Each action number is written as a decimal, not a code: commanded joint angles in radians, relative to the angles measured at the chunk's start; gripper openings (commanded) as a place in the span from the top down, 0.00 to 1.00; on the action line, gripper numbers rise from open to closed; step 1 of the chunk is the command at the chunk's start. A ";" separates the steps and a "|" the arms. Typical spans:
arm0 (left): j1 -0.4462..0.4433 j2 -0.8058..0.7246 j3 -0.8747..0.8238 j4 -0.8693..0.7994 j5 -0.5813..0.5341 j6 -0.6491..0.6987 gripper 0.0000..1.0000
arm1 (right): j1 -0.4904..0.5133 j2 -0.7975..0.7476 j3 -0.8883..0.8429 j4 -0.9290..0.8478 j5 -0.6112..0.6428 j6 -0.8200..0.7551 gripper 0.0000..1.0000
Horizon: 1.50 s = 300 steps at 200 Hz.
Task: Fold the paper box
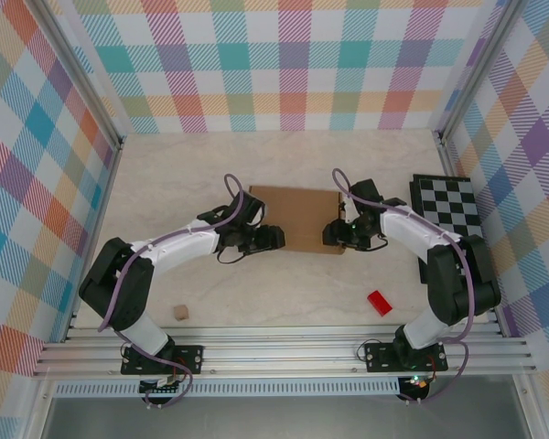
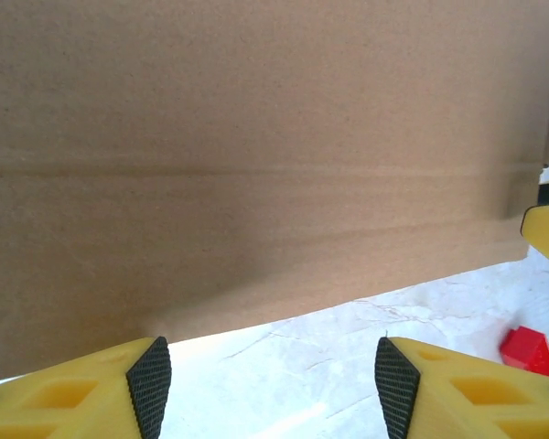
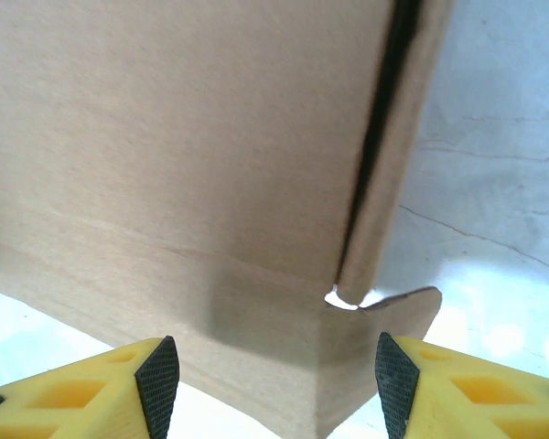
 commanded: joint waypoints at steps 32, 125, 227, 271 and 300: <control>-0.003 -0.043 0.142 -0.202 -0.069 0.056 0.27 | 0.001 0.015 0.067 -0.083 0.069 -0.058 0.36; 0.265 -0.006 0.083 -0.198 -0.020 0.443 0.06 | 0.003 0.013 0.013 0.003 0.057 0.012 0.21; 0.195 0.012 -0.084 0.136 0.071 0.350 0.03 | 0.003 0.038 -0.053 0.110 -0.036 0.082 0.22; 0.167 0.031 -0.072 0.104 0.075 0.307 0.09 | 0.003 0.046 -0.047 0.117 -0.066 0.090 0.23; 0.137 0.006 -0.054 0.055 0.066 0.207 0.15 | 0.004 0.039 -0.044 0.122 -0.100 0.109 0.30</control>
